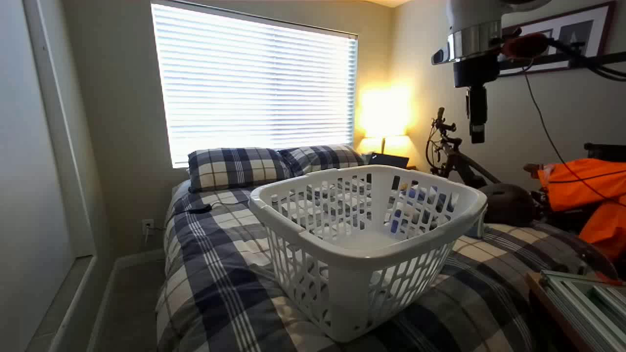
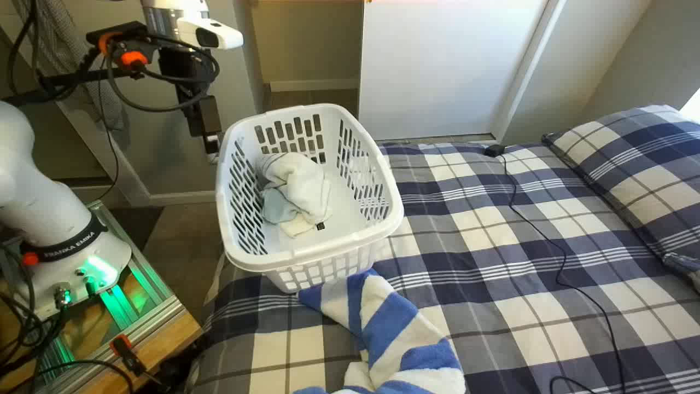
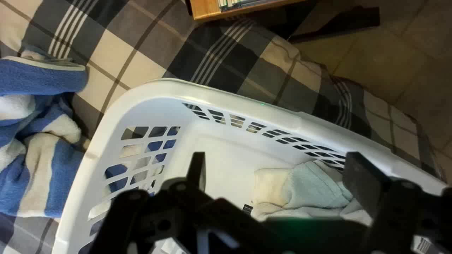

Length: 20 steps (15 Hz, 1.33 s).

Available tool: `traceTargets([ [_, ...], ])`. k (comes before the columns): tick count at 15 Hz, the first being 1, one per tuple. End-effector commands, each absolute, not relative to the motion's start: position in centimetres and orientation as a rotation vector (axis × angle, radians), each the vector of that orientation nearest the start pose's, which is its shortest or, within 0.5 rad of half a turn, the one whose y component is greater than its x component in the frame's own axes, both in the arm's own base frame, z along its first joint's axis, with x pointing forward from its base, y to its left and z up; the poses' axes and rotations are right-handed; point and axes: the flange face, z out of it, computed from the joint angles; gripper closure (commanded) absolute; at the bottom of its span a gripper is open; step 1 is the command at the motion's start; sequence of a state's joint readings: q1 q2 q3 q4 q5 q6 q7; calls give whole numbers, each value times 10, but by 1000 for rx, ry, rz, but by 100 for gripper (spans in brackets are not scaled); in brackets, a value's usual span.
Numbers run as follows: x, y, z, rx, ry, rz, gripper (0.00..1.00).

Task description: Remove one white and black towel from the laundry basket and put it on the bed

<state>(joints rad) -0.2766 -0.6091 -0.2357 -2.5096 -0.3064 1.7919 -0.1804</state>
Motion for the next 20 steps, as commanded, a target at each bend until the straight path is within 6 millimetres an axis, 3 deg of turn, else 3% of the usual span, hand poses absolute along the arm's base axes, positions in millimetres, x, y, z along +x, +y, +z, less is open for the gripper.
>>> traceTargets([
  [1, 297, -201, 472, -3230, 320, 261, 0],
  [11, 297, -201, 472, -3230, 320, 261, 0],
  [17, 352, -169, 452, -3183, 321, 264, 0],
  [20, 385, -164, 439, -3143, 385, 218, 0],
])
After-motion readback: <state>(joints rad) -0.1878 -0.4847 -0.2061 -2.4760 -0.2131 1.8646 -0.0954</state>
